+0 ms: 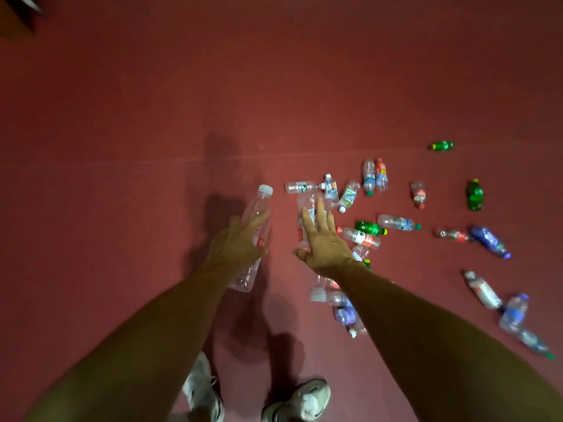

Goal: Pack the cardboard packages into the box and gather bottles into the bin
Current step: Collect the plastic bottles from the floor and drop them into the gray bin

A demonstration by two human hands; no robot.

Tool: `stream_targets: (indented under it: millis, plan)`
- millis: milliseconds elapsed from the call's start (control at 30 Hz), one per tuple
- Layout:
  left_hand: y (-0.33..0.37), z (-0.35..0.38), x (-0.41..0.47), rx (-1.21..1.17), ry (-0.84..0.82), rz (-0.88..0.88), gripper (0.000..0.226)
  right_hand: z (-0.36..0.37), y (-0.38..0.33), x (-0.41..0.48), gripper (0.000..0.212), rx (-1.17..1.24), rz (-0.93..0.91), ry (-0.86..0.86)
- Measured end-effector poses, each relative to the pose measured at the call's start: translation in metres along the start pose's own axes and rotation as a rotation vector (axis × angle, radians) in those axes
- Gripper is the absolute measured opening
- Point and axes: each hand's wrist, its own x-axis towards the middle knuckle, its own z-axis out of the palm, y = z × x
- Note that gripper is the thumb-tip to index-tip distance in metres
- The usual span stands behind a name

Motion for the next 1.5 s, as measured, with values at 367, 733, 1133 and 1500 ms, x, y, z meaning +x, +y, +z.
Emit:
stream_targets:
  millis: [367,733,1133,1500]
  plan:
    - [-0.114,-0.248,-0.073,-0.006,0.286,-0.038,0.086,-0.123,-0.253,0.038,0.091,-0.106,-0.22,0.101]
    - [-0.286,-0.378,-0.133,-0.036,0.471,-0.29,0.078,-0.122,-0.494,0.112,0.087,-0.185,-0.533,0.073]
    - [-0.463,-0.51,-0.092,-0.011,0.584,-0.634,0.08,-0.138,-0.725,0.28,0.09,-0.264,-0.821,0.014]
    - [-0.646,-0.619,-0.093,-0.05,0.63,-0.844,0.086,-0.126,-0.972,0.38,0.093,-0.385,-1.019,-0.077]
